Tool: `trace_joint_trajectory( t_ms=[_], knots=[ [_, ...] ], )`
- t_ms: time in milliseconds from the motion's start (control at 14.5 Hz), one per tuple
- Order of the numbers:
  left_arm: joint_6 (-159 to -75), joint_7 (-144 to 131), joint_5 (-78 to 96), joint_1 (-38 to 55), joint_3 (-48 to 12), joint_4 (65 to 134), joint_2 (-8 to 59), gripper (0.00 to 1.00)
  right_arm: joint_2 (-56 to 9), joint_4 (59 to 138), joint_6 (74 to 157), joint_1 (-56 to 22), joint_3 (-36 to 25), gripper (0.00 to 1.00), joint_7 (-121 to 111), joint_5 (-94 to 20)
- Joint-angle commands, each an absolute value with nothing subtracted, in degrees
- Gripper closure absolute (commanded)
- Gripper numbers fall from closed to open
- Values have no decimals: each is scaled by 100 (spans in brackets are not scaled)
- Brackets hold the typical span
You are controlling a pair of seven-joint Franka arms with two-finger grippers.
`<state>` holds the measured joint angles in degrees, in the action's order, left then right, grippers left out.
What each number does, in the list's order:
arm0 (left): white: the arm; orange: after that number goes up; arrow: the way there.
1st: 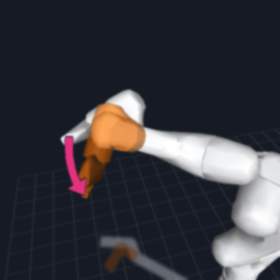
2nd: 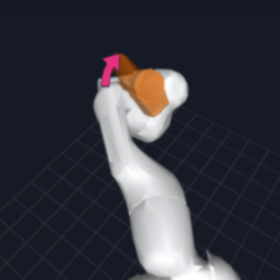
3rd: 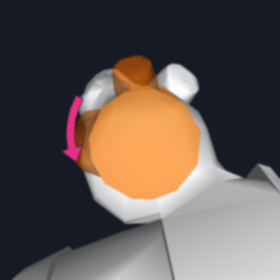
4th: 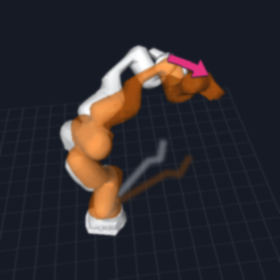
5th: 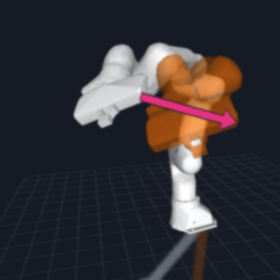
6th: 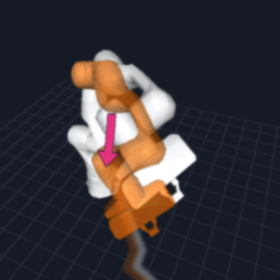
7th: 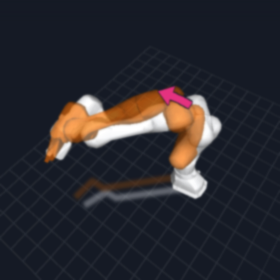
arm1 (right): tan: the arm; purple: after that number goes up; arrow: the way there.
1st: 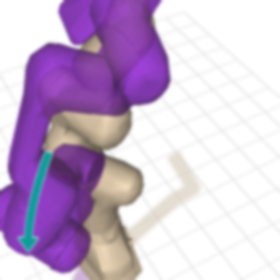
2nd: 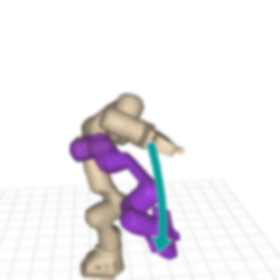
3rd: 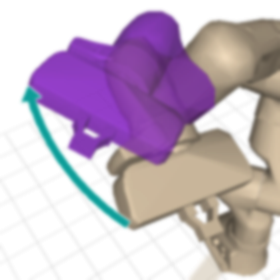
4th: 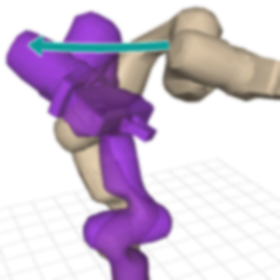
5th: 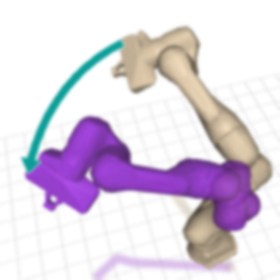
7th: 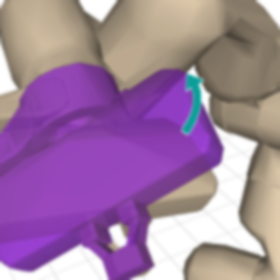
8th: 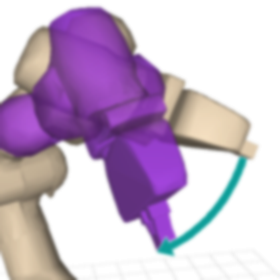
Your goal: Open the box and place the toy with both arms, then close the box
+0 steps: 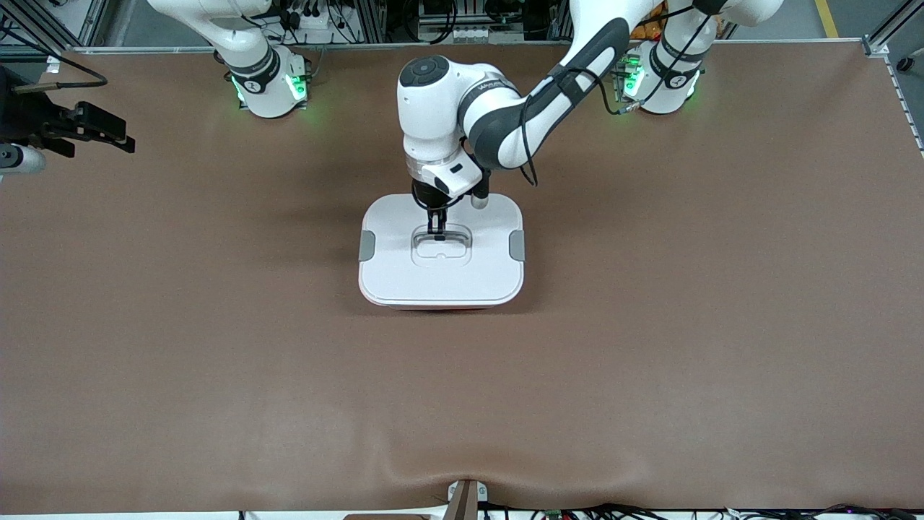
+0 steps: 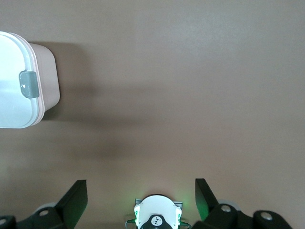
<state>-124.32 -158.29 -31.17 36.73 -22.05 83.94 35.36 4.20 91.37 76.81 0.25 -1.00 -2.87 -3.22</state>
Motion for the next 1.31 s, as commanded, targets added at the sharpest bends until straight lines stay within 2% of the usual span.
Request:
trace_joint_trajectory(
  t_ms=[0,690,828,1034,1241],
  knots=[
    [-12551,-16787,-3375,3683,-2188,8710,3322,100,492,9229,7743,44,-79,0,-316,-255],
    [-12709,-16866,-3357,3700,-2188,8666,3410,100,695,9449,8279,53,-88,0,-316,-255],
    [-12709,-16971,-3357,3718,-2188,8649,3419,100,616,9117,8244,70,-88,0,-281,-264],
    [-12709,-17033,-3349,3718,-2188,8640,3419,100,264,8465,7727,141,-88,0,-264,-308],
    [-12709,-17033,-3322,3718,-2188,8622,3419,100,272,8534,7699,219,-88,0,-272,-325]
  ],
)
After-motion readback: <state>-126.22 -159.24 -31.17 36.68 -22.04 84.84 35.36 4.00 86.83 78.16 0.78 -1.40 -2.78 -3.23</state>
